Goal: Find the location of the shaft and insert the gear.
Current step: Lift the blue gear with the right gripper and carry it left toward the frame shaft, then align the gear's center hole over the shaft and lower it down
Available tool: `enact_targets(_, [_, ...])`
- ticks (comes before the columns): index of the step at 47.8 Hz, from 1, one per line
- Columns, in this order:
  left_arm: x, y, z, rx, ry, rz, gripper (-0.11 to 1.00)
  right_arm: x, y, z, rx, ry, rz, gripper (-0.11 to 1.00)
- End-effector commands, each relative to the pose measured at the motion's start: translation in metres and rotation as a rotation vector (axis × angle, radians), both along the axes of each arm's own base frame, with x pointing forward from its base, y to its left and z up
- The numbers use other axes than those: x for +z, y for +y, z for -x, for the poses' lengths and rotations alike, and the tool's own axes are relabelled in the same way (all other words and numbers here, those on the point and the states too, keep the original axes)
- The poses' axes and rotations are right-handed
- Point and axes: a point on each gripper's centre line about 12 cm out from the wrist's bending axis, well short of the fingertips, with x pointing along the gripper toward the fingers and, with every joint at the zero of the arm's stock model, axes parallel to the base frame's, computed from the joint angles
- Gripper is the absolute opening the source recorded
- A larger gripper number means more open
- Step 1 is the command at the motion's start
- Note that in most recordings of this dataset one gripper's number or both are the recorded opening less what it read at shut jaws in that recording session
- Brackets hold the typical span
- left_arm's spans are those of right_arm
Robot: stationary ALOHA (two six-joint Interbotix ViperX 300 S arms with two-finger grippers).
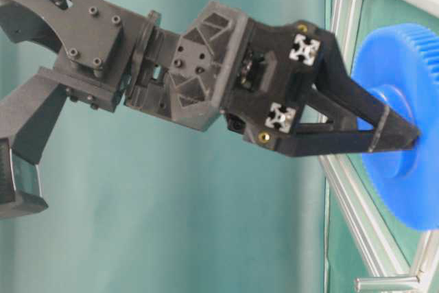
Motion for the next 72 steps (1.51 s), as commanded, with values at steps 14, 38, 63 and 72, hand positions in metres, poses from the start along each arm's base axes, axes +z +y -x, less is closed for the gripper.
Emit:
enact_targets(14, [0.010,-0.003,-0.002,-0.012,-0.022,0.010,0.02,0.011,-0.020,0.003,0.004,-0.034,0.033,0.69])
enact_targets(38, [0.011,-0.003,-0.002,-0.012,-0.025,0.017,0.02,0.001,-0.036,0.031,-0.028,-0.079,0.021,0.69])
enact_targets(63, [0.014,-0.003,-0.002,-0.012,-0.036,0.015,0.02,-0.007,-0.021,0.031,0.007,-0.123,-0.003,0.69])
enact_targets(72, [0.013,-0.003,-0.002,-0.012,-0.030,0.016,0.02,-0.010,-0.017,0.031,0.008,-0.116,-0.013,0.69])
